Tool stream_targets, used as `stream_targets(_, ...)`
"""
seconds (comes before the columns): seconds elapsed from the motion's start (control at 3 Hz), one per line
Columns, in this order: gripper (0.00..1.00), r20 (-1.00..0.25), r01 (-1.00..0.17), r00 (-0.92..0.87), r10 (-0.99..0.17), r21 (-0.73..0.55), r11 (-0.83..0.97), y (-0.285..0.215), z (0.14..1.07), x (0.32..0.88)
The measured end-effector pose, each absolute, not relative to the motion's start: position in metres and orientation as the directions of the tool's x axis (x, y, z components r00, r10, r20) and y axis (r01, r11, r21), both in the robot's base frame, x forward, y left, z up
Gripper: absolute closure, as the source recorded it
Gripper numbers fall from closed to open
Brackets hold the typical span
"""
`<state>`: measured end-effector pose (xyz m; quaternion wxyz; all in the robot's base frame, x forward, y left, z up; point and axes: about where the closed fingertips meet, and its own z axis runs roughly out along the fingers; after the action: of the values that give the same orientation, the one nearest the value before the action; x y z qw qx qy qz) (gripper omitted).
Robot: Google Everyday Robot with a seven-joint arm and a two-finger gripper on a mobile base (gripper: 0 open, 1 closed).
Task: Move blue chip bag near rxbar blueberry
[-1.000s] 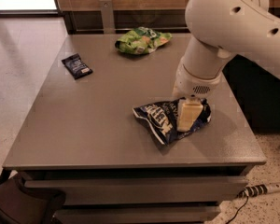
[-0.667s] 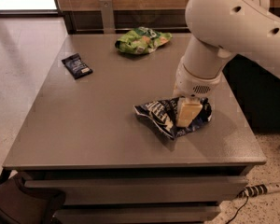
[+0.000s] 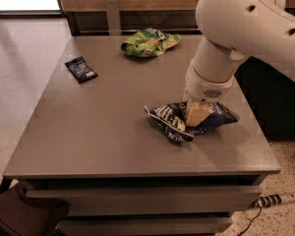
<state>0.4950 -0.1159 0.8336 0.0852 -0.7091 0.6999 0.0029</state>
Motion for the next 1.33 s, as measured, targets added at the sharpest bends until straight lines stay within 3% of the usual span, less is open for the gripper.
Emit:
stream_targets(0.67,1.0,-0.135,-0.99,0.048,-0.99,-0.139,-0.029,-0.103,0.859,0.496)
stream_targets(1.33,1.0,-0.24,-0.951,0.197,-0.951,-0.282,-0.126,-0.036,0.933,0.506)
